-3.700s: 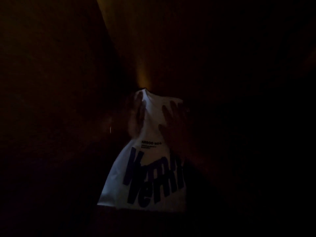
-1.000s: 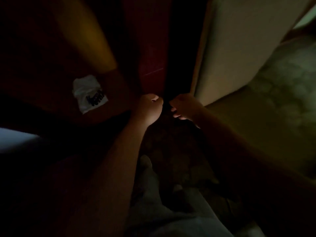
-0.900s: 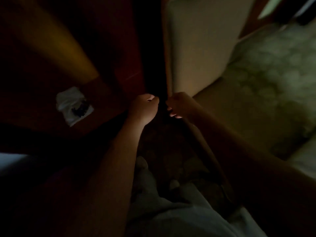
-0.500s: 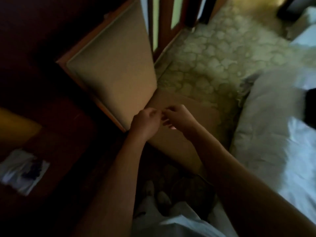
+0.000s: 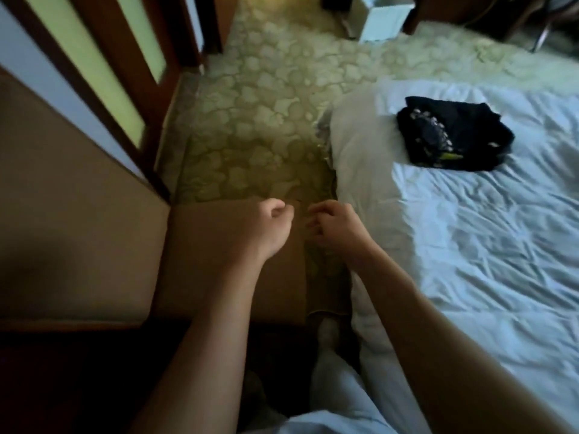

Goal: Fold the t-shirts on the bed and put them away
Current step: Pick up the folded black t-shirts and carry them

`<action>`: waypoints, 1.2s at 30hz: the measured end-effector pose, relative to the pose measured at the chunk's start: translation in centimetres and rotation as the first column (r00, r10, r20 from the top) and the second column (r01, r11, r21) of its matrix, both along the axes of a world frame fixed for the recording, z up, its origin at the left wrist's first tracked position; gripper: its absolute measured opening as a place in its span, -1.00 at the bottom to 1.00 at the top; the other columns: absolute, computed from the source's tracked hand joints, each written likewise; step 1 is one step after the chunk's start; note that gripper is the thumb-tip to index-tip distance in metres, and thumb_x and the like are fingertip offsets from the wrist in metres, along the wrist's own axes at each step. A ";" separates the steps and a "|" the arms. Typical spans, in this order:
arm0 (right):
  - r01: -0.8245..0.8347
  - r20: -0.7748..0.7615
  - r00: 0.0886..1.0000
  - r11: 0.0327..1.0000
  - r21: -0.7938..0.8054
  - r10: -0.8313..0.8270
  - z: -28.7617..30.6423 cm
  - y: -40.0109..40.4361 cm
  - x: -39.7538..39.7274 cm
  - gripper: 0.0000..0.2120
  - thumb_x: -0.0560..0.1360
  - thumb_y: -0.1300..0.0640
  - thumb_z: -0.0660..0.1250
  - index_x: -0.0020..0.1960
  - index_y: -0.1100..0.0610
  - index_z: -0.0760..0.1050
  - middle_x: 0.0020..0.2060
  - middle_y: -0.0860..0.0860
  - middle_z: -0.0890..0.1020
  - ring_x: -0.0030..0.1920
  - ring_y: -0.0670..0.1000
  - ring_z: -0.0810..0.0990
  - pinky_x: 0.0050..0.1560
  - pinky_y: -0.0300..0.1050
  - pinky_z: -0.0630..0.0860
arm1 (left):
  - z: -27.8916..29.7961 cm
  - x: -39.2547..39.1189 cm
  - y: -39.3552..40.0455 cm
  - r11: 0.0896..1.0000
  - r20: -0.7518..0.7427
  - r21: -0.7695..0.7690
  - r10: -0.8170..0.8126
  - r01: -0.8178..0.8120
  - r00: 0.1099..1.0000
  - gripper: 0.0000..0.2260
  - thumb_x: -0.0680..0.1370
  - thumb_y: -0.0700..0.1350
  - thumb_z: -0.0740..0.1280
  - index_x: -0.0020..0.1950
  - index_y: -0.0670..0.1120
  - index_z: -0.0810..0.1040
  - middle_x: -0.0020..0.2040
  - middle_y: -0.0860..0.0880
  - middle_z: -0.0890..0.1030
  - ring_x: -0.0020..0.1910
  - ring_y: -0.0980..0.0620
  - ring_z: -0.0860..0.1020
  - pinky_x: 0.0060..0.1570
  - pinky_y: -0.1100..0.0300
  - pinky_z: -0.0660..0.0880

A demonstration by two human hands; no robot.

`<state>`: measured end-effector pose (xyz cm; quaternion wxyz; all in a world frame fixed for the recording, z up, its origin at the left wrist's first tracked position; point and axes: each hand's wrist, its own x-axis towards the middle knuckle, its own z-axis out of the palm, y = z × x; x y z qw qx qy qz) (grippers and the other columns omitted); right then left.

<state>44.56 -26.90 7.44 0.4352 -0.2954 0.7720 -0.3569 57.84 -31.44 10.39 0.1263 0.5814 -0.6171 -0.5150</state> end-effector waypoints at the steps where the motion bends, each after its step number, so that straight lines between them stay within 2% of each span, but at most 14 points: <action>1: 0.025 0.009 1.000 1.000 -0.004 -0.025 -0.1 0.0 -1.8 -0.71 0.54 0.30 0.11 0.10 0.17 0.57 -0.18 0.10 0.68 -0.16 0.09 0.68 -0.08 0.06 0.63 | 0.1 -2.0 -0.2 0.999 0.008 -0.003 -0.032 0.032 0.999 -0.68 0.65 0.01 0.22 0.36 -0.07 0.52 0.24 -0.02 0.58 0.06 0.08 0.47 0.03 0.23 0.31; 4: 0.102 0.058 0.993 0.994 -0.039 -0.099 -0.3 -0.1 -6.3 -0.71 0.55 0.31 0.10 0.12 0.21 0.56 -0.20 0.11 0.68 -0.20 0.10 0.66 -0.19 0.04 0.62 | 0.2 -6.6 -0.9 0.997 0.017 -0.038 -0.059 0.060 0.998 -0.68 0.64 0.03 0.22 0.35 -0.04 0.54 0.22 0.03 0.59 0.05 0.11 0.49 0.02 0.23 0.34; 7: 0.204 0.063 0.978 0.974 -0.097 -0.198 -0.4 -0.4 -11.6 -0.71 0.57 0.30 0.08 0.16 0.15 0.51 -0.19 0.09 0.68 -0.23 0.05 0.66 -0.28 -0.08 0.57 | -0.2 -12.2 -1.7 0.995 -0.003 -0.104 0.007 -0.007 1.000 -0.72 0.63 0.01 0.24 0.28 -0.02 0.58 0.05 0.08 0.62 0.00 0.12 0.55 -0.05 0.27 0.40; 9: 0.240 0.060 0.970 0.966 -0.094 -0.235 -0.5 -0.2 -15.5 -0.70 0.57 0.28 0.08 0.18 0.11 0.50 -0.20 0.04 0.68 -0.17 0.06 0.68 -0.22 -0.08 0.58 | -0.2 -16.7 -2.0 0.993 -0.016 -0.116 -0.013 0.011 1.000 -0.74 0.63 0.00 0.25 0.25 -0.03 0.59 0.00 0.10 0.64 0.06 0.06 0.59 0.00 0.22 0.44; 11: 0.267 0.080 0.962 0.960 -0.085 -0.260 -0.1 0.3 -19.1 -0.71 0.57 0.28 0.11 0.20 0.13 0.49 -0.22 0.02 0.67 -0.13 0.10 0.68 -0.18 -0.06 0.56 | 0.1 -21.2 -2.0 0.991 -0.017 -0.118 -0.065 0.063 0.998 -0.74 0.63 -0.01 0.24 0.26 -0.05 0.58 0.06 0.04 0.65 0.08 0.04 0.59 0.02 0.22 0.43; 15: 0.355 0.164 0.925 0.933 -0.061 -0.342 0.7 1.0 -25.0 -0.75 0.60 0.27 0.14 0.24 0.16 0.44 -0.10 0.14 0.66 -0.20 0.05 0.63 -0.22 -0.16 0.51 | 0.4 -28.9 -2.0 0.980 -0.001 -0.111 -0.165 0.164 0.986 -0.73 0.63 -0.02 0.24 0.26 -0.08 0.59 0.10 0.00 0.65 0.11 0.02 0.58 0.09 0.18 0.47; 19: 0.452 0.231 0.875 0.889 -0.071 -0.426 1.3 1.0 -30.9 -0.74 0.60 0.23 0.16 0.27 0.18 0.43 -0.09 0.14 0.64 -0.22 0.05 0.62 -0.18 -0.12 0.50 | 0.7 -35.3 -2.6 0.965 0.018 -0.109 -0.238 0.239 0.971 -0.85 0.60 -0.04 0.27 0.07 -0.05 0.59 -0.11 0.09 0.61 0.02 0.03 0.56 0.00 0.22 0.42; 21: 0.496 0.250 0.848 0.866 -0.061 -0.467 1.4 0.9 -33.4 -0.74 0.59 0.23 0.17 0.26 0.19 0.43 -0.13 0.11 0.62 -0.23 0.05 0.61 -0.22 -0.13 0.48 | 0.8 -37.7 -3.1 0.953 0.043 -0.113 -0.278 0.281 0.960 -0.86 0.59 -0.03 0.28 0.06 -0.01 0.60 -0.15 0.11 0.59 -0.01 0.01 0.56 -0.02 0.22 0.41; 25: 0.547 0.260 0.813 0.836 -0.035 -0.521 1.3 -0.1 -37.4 -0.78 0.59 0.16 0.20 0.18 0.22 0.47 -0.14 0.11 0.63 -0.22 0.06 0.63 -0.20 -0.10 0.48 | 0.6 -42.0 -4.5 0.934 0.091 -0.110 -0.331 0.339 0.939 -0.79 0.60 -0.01 0.27 0.14 -0.04 0.61 -0.01 0.03 0.64 0.02 0.02 0.56 -0.04 0.24 0.39; 29: 0.590 0.272 0.776 0.808 0.006 -0.569 0.4 -2.5 -42.1 -0.79 0.59 0.12 0.21 0.05 0.23 0.53 -0.19 0.09 0.62 -0.25 0.03 0.63 -0.20 -0.09 0.49 | -0.7 -47.7 -6.7 0.874 0.127 -0.116 -0.458 0.472 0.880 -0.84 0.61 0.00 0.25 0.10 0.02 0.59 -0.12 0.13 0.58 -0.11 0.12 0.53 -0.16 0.27 0.44; 32: 0.638 0.279 0.734 0.769 0.031 -0.620 -1.0 -5.2 -45.9 -0.73 0.55 0.10 0.23 -0.07 0.31 0.55 -0.26 0.12 0.60 -0.27 0.04 0.61 -0.24 -0.08 0.47 | -2.2 -52.7 -9.0 0.827 0.111 -0.094 -0.545 0.555 0.831 -0.79 0.63 0.00 0.25 0.18 -0.01 0.59 -0.03 0.07 0.61 0.01 0.05 0.56 0.06 0.15 0.52; 34: 0.703 0.285 0.669 0.709 0.055 -0.686 -2.4 -7.2 -48.8 -0.74 0.55 0.07 0.25 -0.11 0.27 0.54 -0.28 0.15 0.58 -0.27 0.09 0.59 -0.25 -0.07 0.45 | -4.1 -56.5 -11.3 0.800 0.104 -0.086 -0.586 0.594 0.804 -0.76 0.62 0.00 0.26 0.23 -0.03 0.59 0.05 0.03 0.64 0.06 0.03 0.58 0.10 0.13 0.52; 36: 0.780 0.265 0.577 0.617 0.101 -0.773 -3.8 -8.8 -51.6 -0.78 0.56 0.03 0.26 -0.09 0.19 0.53 -0.28 0.14 0.58 -0.27 0.11 0.60 -0.26 -0.09 0.46 | -5.9 -60.4 -13.5 0.752 0.136 -0.080 -0.642 0.654 0.755 -0.74 0.61 -0.01 0.28 0.25 -0.05 0.58 0.04 0.03 0.62 0.04 0.06 0.55 0.02 0.20 0.44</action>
